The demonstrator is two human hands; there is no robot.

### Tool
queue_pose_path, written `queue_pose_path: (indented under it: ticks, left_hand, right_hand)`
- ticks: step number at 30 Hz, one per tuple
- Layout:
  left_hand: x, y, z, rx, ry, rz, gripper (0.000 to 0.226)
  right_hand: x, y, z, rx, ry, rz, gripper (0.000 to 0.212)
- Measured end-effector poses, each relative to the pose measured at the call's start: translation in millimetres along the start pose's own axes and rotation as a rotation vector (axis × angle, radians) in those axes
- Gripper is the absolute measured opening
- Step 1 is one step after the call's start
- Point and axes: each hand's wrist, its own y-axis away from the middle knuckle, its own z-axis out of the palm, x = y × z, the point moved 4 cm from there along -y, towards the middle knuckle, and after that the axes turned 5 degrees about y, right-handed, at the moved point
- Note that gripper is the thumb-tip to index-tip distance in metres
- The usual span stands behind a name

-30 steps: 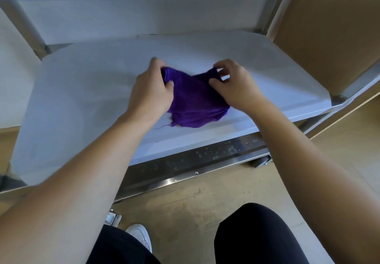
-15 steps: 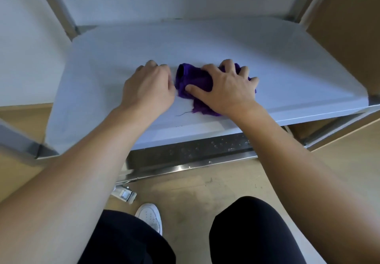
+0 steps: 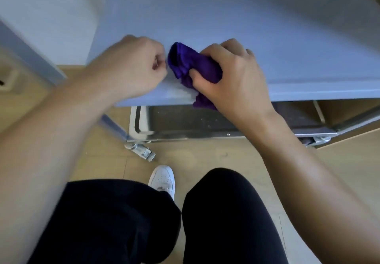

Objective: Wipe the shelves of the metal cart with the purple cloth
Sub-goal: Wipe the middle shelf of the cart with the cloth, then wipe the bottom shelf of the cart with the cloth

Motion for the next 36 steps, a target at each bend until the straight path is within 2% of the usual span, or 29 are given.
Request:
queue_pose_path:
  ticks: [3, 8, 12, 15, 21, 25, 30, 33, 36]
  left_hand:
    - [-1, 30, -4, -0.101, -0.053, -0.008, 0.017]
    - [-29, 80, 6, -0.171, -0.148, -0.101, 0.02]
    - [-54, 99, 42, -0.331, -0.252, -0.101, 0.02]
    - [-73, 98, 63, -0.386, -0.323, -0.067, 0.018]
    - [-106, 70, 111, -0.296, -0.323, 0.011, 0.02]
    - [-132, 55, 150, -0.22, -0.334, 0.047, 0.024]
    - [-158, 48, 182, -0.173, -0.4, 0.198, 0.035]
    - [-169, 44, 197, -0.14, -0.42, 0.226, 0.044]
    - [-180, 49, 215, -0.113, -0.465, 0.283, 0.034]
  right_hand:
    - [-19, 32, -5, -0.013, -0.089, -0.059, 0.036]
    - [-31, 79, 5, -0.073, -0.177, -0.125, 0.03]
    - [-26, 92, 50, -0.191, -0.149, -0.178, 0.035]
    - [-14, 86, 93, -0.271, -0.095, -0.148, 0.032]
    - [8, 67, 152, -0.354, 0.028, -0.124, 0.033]
    - [13, 53, 178, -0.345, 0.09, -0.13, 0.036]
    - [3, 41, 211, -0.35, 0.149, -0.146, 0.039]
    - [1, 40, 226, -0.349, 0.16, -0.124, 0.04]
    - [5, 45, 243, -0.345, 0.199, -0.1, 0.042]
